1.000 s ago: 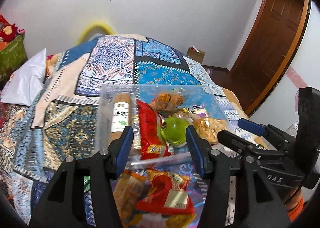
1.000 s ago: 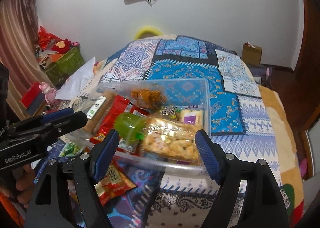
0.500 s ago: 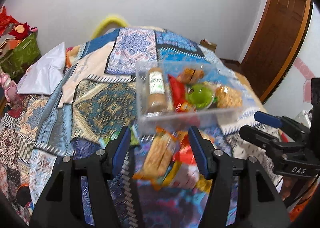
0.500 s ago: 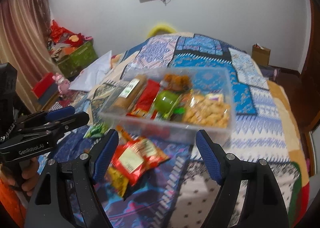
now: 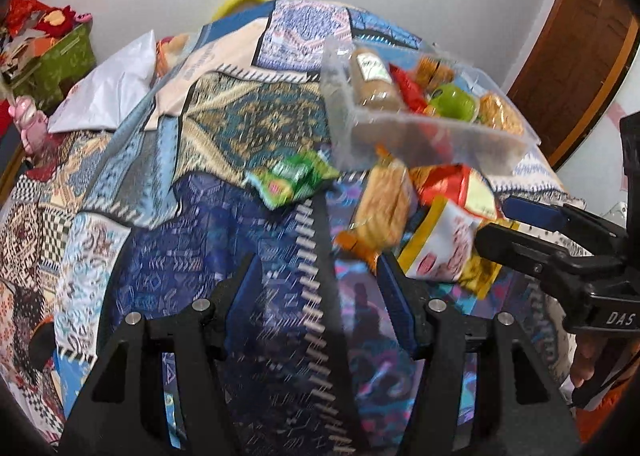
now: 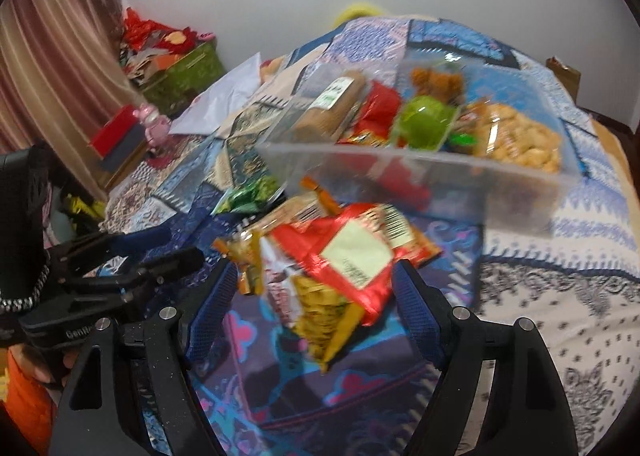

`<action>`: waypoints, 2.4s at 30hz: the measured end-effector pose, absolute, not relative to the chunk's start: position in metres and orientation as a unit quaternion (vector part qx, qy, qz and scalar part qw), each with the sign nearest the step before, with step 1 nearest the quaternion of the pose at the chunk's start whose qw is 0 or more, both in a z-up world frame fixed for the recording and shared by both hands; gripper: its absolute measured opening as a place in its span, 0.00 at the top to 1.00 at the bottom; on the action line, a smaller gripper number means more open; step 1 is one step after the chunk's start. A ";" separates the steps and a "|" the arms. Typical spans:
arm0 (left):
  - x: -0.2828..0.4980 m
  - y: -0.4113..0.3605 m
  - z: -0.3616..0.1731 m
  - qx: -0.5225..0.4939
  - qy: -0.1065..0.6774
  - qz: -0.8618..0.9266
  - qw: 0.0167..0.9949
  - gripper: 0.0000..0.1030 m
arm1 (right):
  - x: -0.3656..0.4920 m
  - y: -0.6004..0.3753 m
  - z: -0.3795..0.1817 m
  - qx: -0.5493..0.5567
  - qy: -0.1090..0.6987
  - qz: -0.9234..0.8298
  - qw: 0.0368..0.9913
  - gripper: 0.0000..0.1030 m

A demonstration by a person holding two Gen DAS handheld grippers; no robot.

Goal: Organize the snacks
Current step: 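Grasp the barcoded cake pack with left tool while right tool grasps yellow-white chip bag, then lower the cake pack and yellow-white chip bag into the clear box, open both tools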

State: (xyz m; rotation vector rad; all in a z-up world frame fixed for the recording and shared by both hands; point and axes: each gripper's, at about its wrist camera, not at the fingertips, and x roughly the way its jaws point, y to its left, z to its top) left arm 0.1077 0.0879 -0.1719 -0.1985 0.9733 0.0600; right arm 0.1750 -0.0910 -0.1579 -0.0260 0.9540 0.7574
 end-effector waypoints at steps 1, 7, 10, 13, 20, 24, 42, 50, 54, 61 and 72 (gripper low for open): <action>0.106 0.089 -0.175 -0.097 0.469 0.028 0.877 0.43 | 0.174 -0.089 -0.160 -0.011 0.451 0.363 0.815 0.25; 0.101 0.088 -0.189 -0.109 0.483 0.023 0.869 0.43 | 0.164 -0.080 -0.168 -0.030 0.464 0.382 0.799 0.33; 0.100 0.087 -0.193 -0.115 0.488 0.021 0.865 0.43 | 0.161 -0.075 -0.176 -0.048 0.473 0.390 0.789 0.44; 0.101 0.086 -0.195 -0.116 0.490 0.021 0.863 0.43 | 0.161 -0.069 -0.185 -0.060 0.480 0.387 0.785 0.56; 0.108 0.084 -0.183 -0.111 0.477 0.018 0.872 0.43 | 0.159 -0.075 -0.177 -0.053 0.461 0.388 0.796 0.81; 0.121 0.081 -0.178 -0.108 0.472 0.014 0.875 0.43 | 0.160 -0.087 -0.165 -0.041 0.442 0.384 0.810 0.82; 0.198 0.057 -0.213 -0.077 0.505 -0.017 0.860 0.43 | 0.190 -0.152 -0.149 0.032 0.423 0.328 0.844 0.82; 0.180 0.055 -0.200 -0.074 0.482 -0.017 0.873 0.65 | 0.194 -0.162 -0.146 0.045 0.419 0.320 0.849 0.82; 0.165 0.056 -0.179 -0.070 0.456 -0.012 0.887 0.65 | 0.192 -0.167 -0.137 0.049 0.409 0.319 0.854 0.82; 0.158 0.059 -0.135 -0.080 0.409 -0.008 0.909 0.65 | 0.197 -0.173 -0.115 0.052 0.379 0.309 0.871 0.82; 0.192 0.047 -0.094 -0.089 0.359 -0.019 0.929 0.65 | 0.230 -0.180 -0.088 0.058 0.336 0.281 0.897 0.82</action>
